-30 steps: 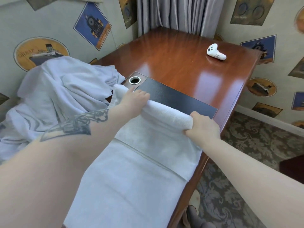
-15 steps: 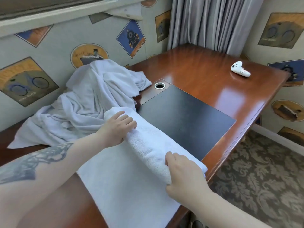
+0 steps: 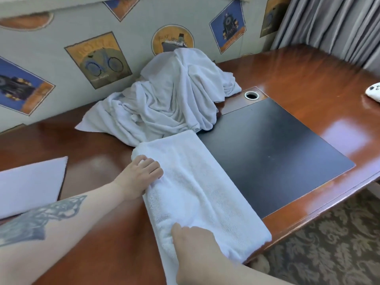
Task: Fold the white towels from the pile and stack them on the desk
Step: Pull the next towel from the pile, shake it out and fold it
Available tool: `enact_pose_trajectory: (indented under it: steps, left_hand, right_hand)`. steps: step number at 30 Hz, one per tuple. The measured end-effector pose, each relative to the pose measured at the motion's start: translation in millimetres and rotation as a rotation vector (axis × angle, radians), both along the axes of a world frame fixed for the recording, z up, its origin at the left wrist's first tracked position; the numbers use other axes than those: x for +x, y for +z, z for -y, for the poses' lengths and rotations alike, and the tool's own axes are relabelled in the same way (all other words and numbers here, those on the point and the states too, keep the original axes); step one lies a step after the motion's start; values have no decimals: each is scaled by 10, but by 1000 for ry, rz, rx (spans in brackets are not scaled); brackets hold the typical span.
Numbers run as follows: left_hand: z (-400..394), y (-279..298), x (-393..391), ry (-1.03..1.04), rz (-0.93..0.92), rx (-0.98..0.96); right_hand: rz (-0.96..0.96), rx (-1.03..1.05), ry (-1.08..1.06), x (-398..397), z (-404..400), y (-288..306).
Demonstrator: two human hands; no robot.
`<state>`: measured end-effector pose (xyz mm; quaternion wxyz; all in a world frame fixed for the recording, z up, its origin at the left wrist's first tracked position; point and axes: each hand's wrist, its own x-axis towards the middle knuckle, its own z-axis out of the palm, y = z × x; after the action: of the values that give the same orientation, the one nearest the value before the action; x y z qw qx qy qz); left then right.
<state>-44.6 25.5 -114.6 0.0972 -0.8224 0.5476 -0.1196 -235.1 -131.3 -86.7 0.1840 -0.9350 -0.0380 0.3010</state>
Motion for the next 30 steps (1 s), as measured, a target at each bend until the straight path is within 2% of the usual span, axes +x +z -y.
enact_pose_trajectory:
  steps: [4, 5, 7, 8, 9, 11, 12, 14, 16, 18, 20, 22, 23, 25, 27, 29, 30]
  left_hand:
    - [-154, -182, -184, 203, -126, 196]
    - [-156, -189, -151, 260, -200, 260]
    - [-138, -114, -26, 382, -411, 360]
    - [-94, -51, 25, 491, -529, 377]
    - [-16, 15, 43, 625, -619, 353]
    - [213, 82, -76, 894, -690, 275]
    - [370, 70, -207, 991, -705, 266]
    - [713, -37, -545, 1122, -754, 246]
    - [1042, -202, -898, 1231, -764, 121]
    - [1300, -421, -1272, 1305, -702, -22]
    - [1497, -501, -1663, 1336, -633, -180]
    - [1563, -512, -1875, 1266, -623, -277]
    - [1553, -483, -1884, 1244, -597, -275]
    - [1418, -451, -1814, 1218, -566, -280]
    - [1177, -502, -1755, 1120, -543, -224]
    - [864, -562, -1698, 903, -562, -131]
    - [697, -562, -1642, 822, -567, -54]
  right_hand:
    - [-198, 58, 80, -23, -112, -107]
    - [-259, 125, 88, -18, -71, -121]
    - [-332, 391, 90, 41, 89, -123]
    - [-254, 506, 65, 94, 198, -128]
    - [-87, 522, 29, 160, 323, -178]
    - [279, 282, 42, 287, 605, -312]
    - [334, 138, 94, 319, 731, -399]
    - [240, -17, 212, 362, 946, -567]
    - [258, 58, 186, 493, 1032, -596]
    - [449, 121, 48, 799, 1033, -499]
    - [556, 69, 79, 1095, 1007, -442]
    - [465, -32, 274, 1235, 1003, -513]
    - [388, -79, 328, 1240, 1014, -566]
    - [313, -131, 306, 1150, 1059, -641]
    - [357, -284, 309, 1045, 1118, -649]
    - [400, -485, 447, 890, 1175, -574]
    - [401, -513, 528, 775, 1205, -534]
